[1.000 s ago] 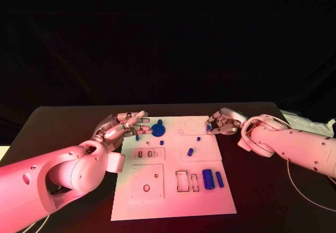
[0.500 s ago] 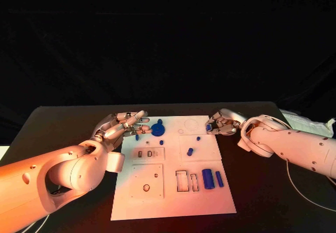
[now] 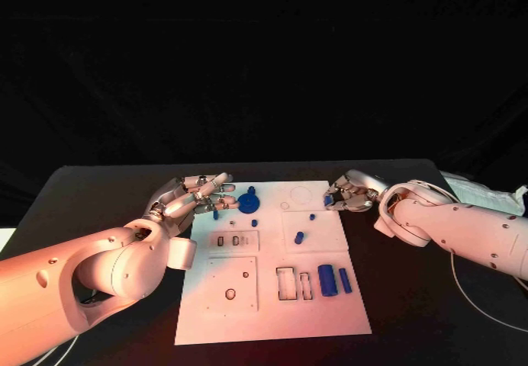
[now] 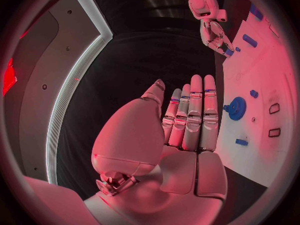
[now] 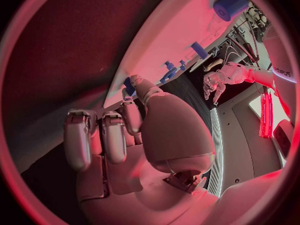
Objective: Assemble the parts on the task board
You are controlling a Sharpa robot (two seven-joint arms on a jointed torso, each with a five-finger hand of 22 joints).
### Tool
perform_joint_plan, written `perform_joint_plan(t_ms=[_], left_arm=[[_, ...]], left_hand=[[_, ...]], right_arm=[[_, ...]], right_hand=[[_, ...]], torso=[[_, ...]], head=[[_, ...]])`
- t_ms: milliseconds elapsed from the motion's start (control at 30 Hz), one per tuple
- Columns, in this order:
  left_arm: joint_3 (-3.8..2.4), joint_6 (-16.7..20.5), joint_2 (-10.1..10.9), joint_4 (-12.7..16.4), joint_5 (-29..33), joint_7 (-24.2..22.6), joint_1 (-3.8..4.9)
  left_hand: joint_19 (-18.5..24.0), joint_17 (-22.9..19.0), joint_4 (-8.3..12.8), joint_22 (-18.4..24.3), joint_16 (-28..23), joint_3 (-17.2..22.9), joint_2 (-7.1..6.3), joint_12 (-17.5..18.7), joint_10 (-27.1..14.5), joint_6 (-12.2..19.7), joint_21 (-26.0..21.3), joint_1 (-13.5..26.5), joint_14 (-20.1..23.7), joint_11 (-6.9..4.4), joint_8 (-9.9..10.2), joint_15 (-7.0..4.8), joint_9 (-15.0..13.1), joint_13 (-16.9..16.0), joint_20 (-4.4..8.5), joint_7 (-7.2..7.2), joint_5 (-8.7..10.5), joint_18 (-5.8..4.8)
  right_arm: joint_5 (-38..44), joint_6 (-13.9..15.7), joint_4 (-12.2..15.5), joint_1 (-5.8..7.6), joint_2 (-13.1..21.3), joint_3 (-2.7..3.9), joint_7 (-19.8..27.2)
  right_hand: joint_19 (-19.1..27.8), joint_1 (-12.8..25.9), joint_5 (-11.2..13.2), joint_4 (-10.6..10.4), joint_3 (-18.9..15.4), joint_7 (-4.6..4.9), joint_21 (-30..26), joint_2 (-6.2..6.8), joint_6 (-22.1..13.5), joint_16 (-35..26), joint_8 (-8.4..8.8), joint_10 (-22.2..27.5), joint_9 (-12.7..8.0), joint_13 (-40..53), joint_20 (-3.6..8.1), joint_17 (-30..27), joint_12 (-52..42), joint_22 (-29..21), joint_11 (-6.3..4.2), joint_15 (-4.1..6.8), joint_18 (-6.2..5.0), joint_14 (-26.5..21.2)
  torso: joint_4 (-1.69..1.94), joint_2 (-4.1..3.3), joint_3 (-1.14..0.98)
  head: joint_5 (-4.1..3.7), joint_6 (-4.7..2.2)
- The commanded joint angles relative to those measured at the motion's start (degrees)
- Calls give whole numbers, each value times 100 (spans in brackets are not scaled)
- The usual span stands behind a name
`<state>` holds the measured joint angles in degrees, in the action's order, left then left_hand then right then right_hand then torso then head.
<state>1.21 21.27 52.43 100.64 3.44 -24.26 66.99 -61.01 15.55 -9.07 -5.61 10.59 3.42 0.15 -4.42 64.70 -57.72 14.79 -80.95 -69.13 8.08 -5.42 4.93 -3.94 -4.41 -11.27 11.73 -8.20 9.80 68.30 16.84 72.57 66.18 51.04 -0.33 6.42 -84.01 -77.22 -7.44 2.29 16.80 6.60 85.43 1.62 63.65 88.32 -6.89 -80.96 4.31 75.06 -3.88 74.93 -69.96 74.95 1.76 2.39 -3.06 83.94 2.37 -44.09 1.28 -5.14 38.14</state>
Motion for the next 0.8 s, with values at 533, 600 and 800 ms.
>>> perform_joint_plan(t_ms=[533, 600, 800], left_arm=[[-4, -103, 10, 6, 11, -36, 4], [-4, -99, 13, -7, 11, -37, 5], [-5, -77, 30, -117, 12, -57, 6]], left_hand=[[-48, 35, 86, 11, -59, 29, 43, 39, 44, -35, -30, -98, 10, 8, 37, 0, -5, -3, 10, 0, 32, 69], [-55, 55, 125, 13, -73, 64, 58, 51, 47, -39, -33, -151, 9, 5, 44, -5, -4, 2, 17, -2, 30, 68], [-57, 60, 134, 14, -76, 73, 63, 53, 49, -42, -34, -162, 8, 4, 45, -6, -5, 3, 19, -3, 30, 68]], right_arm=[[-675, 674, 776, 126, 68, 45, -699], [-679, 611, 1055, 156, 64, 47, -1047], [-278, 506, 1710, 169, -157, 45, -1780]], right_hand=[[-89, 306, -203, -100, 164, -158, -31, -311, 190, -19, -134, -59, 88, 187, 127, 1203, 34, 382, -141, 115, 64, 538], [-56, 297, -268, -74, 231, -124, -66, -348, 105, -49, -85, -27, 71, 155, 122, 1157, 97, 310, -118, 101, 49, 528], [-49, 293, -361, -14, 306, -99, -79, -349, 70, -55, -60, -22, 66, 159, 106, 1150, 104, 289, -97, 82, 46, 526]], torso=[[-6, 11, 12], [2, 8, 8], [18, 8, 9]], head=[[-11, 10], [-17, 2], [46, 21]])
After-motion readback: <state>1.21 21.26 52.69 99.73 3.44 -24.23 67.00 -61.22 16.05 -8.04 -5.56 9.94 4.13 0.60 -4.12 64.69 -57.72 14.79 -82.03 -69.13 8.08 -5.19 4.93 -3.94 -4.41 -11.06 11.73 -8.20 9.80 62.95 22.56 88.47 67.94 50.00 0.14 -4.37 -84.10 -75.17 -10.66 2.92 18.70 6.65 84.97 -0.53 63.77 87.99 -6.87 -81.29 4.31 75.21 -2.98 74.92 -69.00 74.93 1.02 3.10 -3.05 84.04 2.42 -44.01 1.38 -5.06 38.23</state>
